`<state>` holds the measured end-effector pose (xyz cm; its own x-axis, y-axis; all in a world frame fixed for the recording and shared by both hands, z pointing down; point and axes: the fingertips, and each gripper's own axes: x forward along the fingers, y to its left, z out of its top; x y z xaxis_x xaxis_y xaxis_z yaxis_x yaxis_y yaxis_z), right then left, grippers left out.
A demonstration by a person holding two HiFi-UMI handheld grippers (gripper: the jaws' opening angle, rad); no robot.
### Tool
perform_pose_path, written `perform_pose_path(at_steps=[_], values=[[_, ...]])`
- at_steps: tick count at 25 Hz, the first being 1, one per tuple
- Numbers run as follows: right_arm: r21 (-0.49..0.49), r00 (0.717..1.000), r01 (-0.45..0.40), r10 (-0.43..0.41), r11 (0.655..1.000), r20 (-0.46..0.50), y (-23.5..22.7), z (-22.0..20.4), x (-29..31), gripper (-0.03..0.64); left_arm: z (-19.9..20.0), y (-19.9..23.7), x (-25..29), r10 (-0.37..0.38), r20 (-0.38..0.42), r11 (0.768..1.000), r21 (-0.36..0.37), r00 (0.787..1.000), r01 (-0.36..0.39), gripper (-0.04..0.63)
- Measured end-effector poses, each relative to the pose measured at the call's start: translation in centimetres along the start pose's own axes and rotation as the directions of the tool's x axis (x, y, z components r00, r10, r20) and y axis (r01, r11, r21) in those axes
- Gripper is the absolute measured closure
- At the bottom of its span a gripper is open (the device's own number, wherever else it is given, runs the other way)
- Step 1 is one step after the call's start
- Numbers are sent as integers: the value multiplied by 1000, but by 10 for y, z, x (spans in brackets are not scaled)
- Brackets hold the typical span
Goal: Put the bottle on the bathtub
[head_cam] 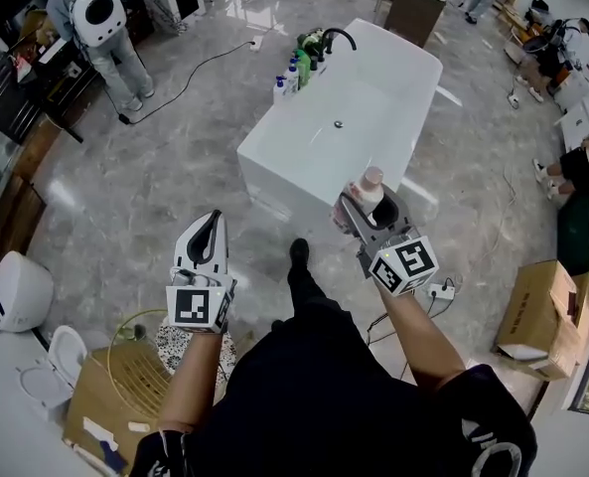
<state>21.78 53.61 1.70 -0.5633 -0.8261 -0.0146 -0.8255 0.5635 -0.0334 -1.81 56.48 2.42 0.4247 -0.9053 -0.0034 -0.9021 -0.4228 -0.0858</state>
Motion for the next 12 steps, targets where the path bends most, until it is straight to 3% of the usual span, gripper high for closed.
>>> perform_pose_path(at_steps=[5, 12], values=[[23, 1000, -20, 21, 1000, -13, -36, -18, 73, 387, -16, 35, 54, 20, -28, 1000, -6, 999, -20, 587], [41, 996, -65, 68, 997, -62, -109, -42, 186, 387, -29, 77, 173, 28, -82, 999, -14, 996, -29, 588]])
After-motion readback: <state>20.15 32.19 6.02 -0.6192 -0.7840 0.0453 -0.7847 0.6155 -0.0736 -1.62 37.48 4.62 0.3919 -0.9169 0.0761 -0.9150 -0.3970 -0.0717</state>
